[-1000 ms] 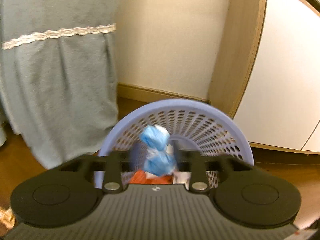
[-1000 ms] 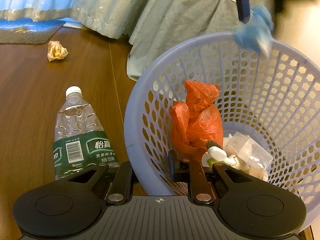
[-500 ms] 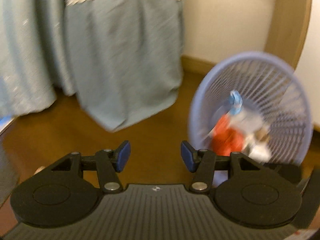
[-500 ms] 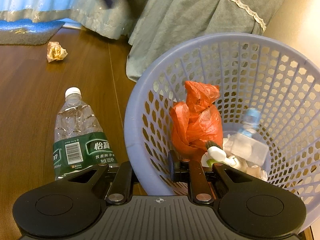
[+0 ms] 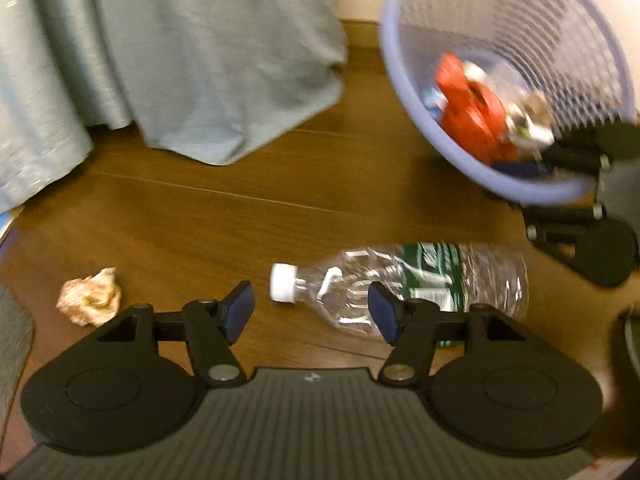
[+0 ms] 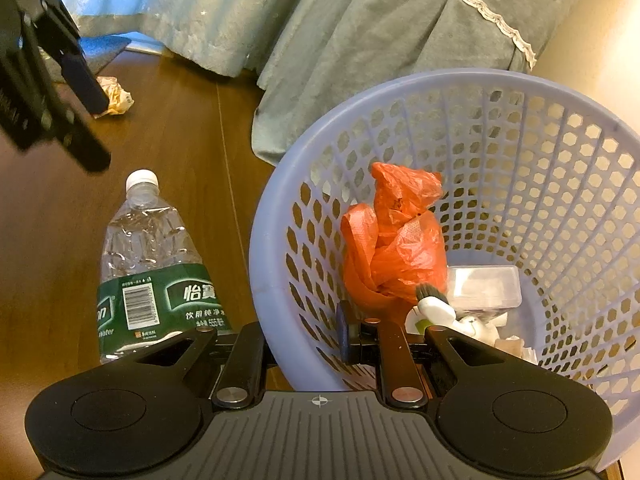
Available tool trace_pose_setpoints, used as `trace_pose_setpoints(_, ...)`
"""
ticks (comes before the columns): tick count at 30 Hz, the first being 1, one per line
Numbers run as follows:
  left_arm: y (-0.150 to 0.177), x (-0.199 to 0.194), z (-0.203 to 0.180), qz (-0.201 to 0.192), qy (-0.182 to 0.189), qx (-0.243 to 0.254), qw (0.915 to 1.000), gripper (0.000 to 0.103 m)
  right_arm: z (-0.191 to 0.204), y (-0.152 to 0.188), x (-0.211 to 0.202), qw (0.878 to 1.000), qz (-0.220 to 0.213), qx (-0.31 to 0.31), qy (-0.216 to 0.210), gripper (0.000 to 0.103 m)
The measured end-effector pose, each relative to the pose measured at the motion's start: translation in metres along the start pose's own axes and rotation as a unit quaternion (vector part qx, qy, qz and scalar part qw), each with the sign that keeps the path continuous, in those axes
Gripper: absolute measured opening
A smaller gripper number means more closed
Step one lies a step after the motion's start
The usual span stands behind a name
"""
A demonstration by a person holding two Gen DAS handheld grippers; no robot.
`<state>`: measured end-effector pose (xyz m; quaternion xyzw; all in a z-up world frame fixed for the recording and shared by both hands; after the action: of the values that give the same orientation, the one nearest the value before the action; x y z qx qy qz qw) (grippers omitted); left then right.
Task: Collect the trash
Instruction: 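Lower the left tool to the crushed water bottle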
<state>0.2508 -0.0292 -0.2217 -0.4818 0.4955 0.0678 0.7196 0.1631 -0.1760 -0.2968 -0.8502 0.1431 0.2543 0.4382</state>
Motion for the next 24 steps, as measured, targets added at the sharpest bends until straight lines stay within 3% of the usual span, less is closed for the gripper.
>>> trace_pose_setpoints(4, 0.003, 0.017, -0.009, 0.013, 0.011, 0.039, 0.9991, 0.059, -0.007, 0.002, 0.002, 1.000, 0.000, -0.005, -0.006, 0.014)
trace_pose_setpoints(14, -0.015, 0.066, -0.011, 0.018, 0.059, 0.066, 0.9959, 0.061, -0.022, 0.004, 0.005, 1.000, 0.001, 0.002, -0.008, 0.014)
trace_pose_setpoints(19, -0.015, 0.086, -0.010, 0.041, 0.077, 0.098, 0.9914, 0.064, -0.022, 0.005, 0.005, 1.000, -0.003, 0.001, -0.010, 0.014)
trace_pose_setpoints(24, -0.008, 0.080, 0.011, 0.053, 0.064, 0.060, 0.9947, 0.065, -0.025, -0.001, 0.011, 1.000, -0.001, 0.010, -0.008, 0.014)
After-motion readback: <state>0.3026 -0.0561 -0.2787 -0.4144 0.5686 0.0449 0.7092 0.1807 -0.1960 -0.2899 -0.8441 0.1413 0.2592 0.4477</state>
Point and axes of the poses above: each gripper's, at about its wrist camera, not at the fingertips, and x roughly the way its jaws point, z to its left, y to its underside, the point moved 3 cm from there along x, roughly the way its jaws point, and after that the axes turned 3 degrees about y, right-handed, at the moved point
